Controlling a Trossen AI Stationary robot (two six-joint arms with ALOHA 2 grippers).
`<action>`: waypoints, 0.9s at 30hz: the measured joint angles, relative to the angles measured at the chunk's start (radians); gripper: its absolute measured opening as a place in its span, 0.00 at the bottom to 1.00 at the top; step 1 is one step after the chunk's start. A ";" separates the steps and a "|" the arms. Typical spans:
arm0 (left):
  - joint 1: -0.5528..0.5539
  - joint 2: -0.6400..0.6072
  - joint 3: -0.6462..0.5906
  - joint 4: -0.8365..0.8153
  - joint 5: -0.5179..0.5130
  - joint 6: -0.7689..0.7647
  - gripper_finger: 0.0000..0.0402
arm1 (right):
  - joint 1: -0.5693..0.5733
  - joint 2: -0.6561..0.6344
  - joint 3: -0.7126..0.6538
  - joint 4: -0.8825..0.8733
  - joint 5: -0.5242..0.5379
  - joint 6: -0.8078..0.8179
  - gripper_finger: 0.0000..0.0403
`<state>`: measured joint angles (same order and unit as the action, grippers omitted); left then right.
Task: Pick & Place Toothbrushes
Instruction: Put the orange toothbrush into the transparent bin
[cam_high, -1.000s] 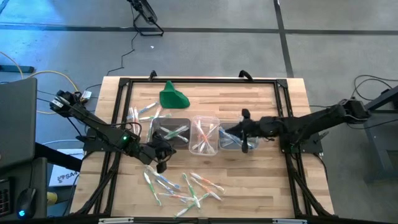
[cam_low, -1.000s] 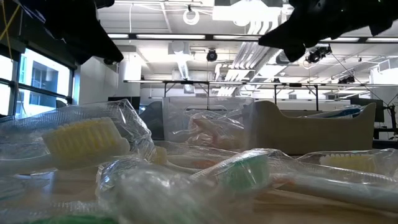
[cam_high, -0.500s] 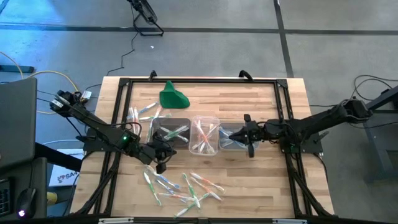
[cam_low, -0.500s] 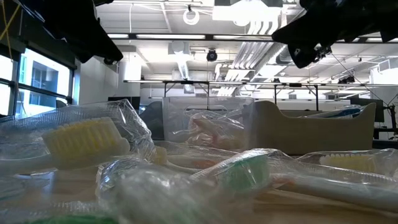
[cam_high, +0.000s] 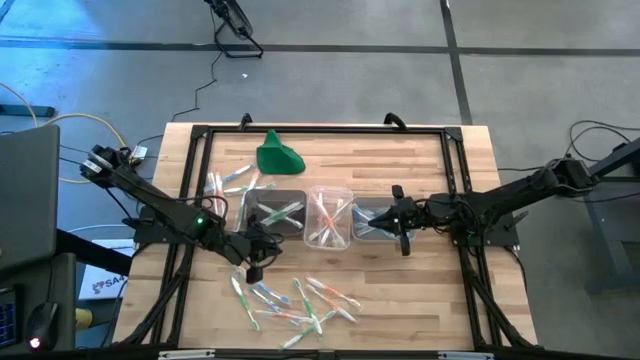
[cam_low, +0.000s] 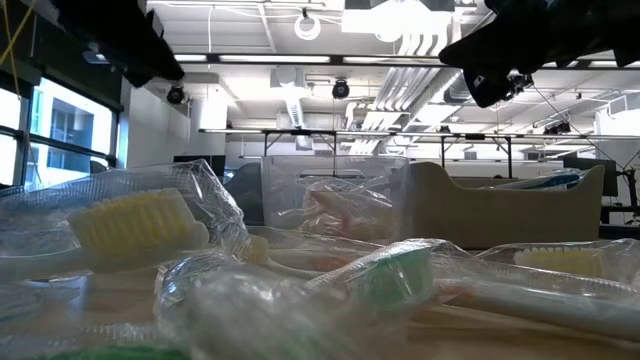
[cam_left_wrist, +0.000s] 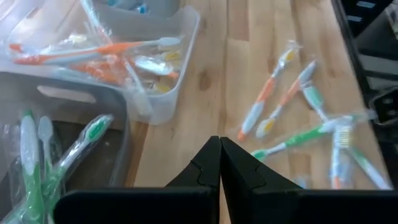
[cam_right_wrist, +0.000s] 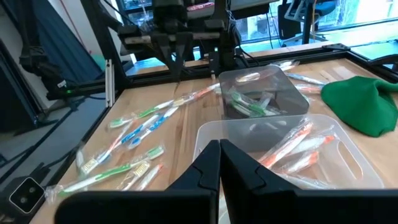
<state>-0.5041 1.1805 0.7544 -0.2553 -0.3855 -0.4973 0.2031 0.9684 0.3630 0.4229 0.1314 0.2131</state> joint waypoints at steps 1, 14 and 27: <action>0.000 0.000 0.025 -0.036 0.011 -0.003 0.00 | 0.000 0.000 0.000 0.000 0.000 0.000 0.00; -0.001 0.084 0.230 -0.726 0.196 -0.003 0.00 | 0.000 0.000 0.000 -0.004 0.059 0.000 0.00; 0.000 0.145 0.229 -0.833 0.256 0.030 0.01 | 0.000 0.000 0.000 -0.004 0.076 0.000 0.01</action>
<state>-0.5041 1.3254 0.9836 -1.0883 -0.1291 -0.4670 0.2031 0.9689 0.3634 0.4191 0.2073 0.2127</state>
